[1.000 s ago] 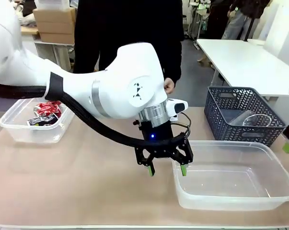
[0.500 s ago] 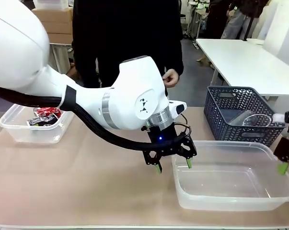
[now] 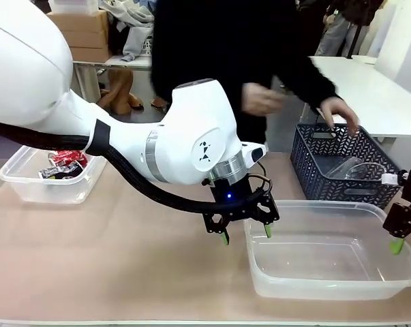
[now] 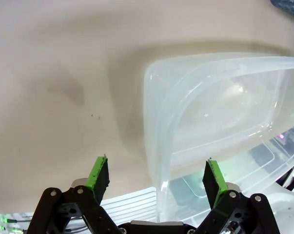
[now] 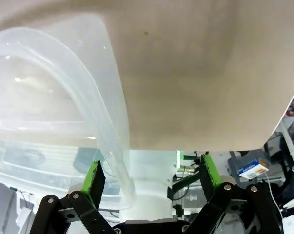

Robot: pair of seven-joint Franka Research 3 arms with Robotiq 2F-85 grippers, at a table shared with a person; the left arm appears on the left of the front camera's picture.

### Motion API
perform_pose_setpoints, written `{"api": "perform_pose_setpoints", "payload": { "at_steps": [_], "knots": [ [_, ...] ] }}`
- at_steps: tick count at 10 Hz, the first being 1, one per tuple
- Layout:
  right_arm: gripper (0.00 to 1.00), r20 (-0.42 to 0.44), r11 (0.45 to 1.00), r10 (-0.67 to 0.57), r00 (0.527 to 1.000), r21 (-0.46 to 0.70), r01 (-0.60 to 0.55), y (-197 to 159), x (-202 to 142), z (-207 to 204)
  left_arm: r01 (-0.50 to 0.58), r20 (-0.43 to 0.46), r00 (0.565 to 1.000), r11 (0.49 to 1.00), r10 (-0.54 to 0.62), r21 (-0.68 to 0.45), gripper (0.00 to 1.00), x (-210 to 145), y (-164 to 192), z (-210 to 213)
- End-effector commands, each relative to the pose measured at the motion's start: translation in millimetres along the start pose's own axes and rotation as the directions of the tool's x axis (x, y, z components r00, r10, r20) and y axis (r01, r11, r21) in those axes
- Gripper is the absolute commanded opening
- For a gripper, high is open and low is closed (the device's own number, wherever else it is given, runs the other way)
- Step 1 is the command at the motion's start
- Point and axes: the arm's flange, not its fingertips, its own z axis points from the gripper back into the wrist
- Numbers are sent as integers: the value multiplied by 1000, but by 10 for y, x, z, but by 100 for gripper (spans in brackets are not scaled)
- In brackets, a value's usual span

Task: Sort the waste into each basket.
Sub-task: Pick up the Organizing box on the right side of the table and lift it.

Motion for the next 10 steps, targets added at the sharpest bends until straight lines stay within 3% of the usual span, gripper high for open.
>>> {"api": "perform_pose_setpoints", "payload": {
  "at_steps": [1,2,3,4,5,6,7,8,10],
  "knots": [
    [100,30,1000,16,999,23,-16,73,-383,-600,-15,40,999,999,14,29,100,-64,14,-4],
    [45,46,998,22,999,51,-25,92,-404,-558,-22,32,999,999,20,44,41,-54,26,3],
    [45,59,998,8,998,58,-11,98,-404,-549,-25,31,999,999,23,45,42,-52,35,-1],
    [0,79,998,3,997,57,-7,110,-410,-541,-23,34,999,999,21,50,0,-53,38,-3],
    [40,78,998,21,997,59,-26,127,-427,-533,-21,36,999,999,19,49,0,-48,43,-2],
    [0,82,999,12,997,52,-16,132,-435,-524,-19,37,999,998,18,51,0,-49,49,-7],
    [0,83,999,13,997,51,-18,136,-449,-511,-25,32,999,999,23,49,14,-49,56,-5],
    [0,85,999,13,996,51,-17,139,-457,-501,-28,31,999,998,26,51,4,-51,60,1],
    [0,49,999,-1,999,40,-1,129,-440,-512,-18,22,1000,999,17,51,0,-67,53,12]
  ]
}}
